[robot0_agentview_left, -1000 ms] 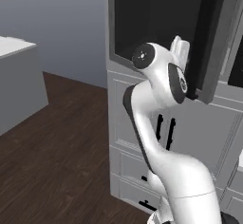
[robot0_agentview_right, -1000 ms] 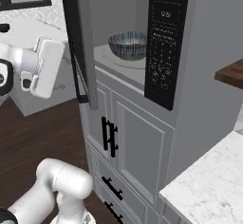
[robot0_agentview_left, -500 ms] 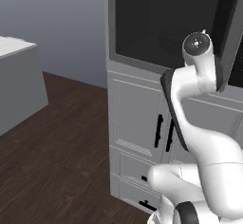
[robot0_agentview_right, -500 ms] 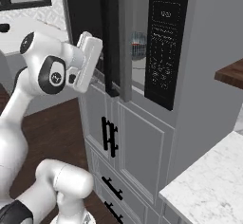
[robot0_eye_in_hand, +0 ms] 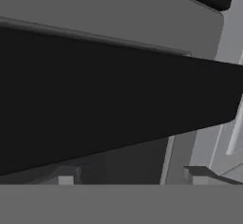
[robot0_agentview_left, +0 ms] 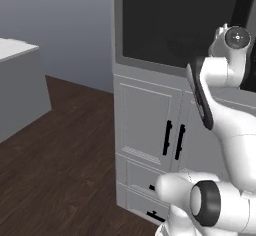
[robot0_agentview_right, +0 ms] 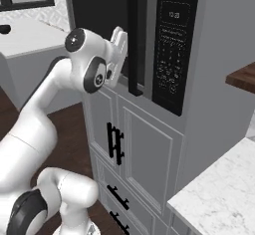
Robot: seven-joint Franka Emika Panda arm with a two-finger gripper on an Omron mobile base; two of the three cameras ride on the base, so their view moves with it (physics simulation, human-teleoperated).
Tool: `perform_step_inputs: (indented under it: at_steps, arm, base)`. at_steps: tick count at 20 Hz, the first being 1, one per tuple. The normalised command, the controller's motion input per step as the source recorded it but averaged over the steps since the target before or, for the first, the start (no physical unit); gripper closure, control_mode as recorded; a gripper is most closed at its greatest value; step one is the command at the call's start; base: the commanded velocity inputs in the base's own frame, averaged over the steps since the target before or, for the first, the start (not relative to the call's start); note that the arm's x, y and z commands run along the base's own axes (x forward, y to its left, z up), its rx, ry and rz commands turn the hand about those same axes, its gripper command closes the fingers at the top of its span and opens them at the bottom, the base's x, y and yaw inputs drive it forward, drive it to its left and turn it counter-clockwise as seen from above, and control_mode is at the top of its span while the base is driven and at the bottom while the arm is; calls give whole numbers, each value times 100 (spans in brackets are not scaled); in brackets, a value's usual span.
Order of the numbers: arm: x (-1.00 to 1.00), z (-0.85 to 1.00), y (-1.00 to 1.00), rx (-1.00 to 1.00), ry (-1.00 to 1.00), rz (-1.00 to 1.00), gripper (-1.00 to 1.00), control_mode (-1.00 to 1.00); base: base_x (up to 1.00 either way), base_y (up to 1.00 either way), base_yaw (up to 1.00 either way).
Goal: Pick the bell pepper from the sink and place it in the bowl. Then pick the bowl and place it in the microwave. Then close the microwave door and press the start button.
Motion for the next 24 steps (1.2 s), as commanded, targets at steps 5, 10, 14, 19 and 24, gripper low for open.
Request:
perform_step_inputs:
  at_steps: [5, 10, 14, 19, 24]
  arm:
    - [70, 0, -47, 8, -1, 12, -100, -100]
    - [86, -32, -22, 2, -10, 11, -100, -100]
    - [-3, 7, 5, -1, -2, 0, -100, -100]
    - [-57, 37, 35, -13, 3, 0, -100, -100]
    - [-70, 32, 29, -21, 13, 1, -100, -100]
  base:
    - [0, 0, 0]
    - [0, 0, 0]
    - [0, 0, 0]
    - [0, 0, 0]
    - [0, 0, 0]
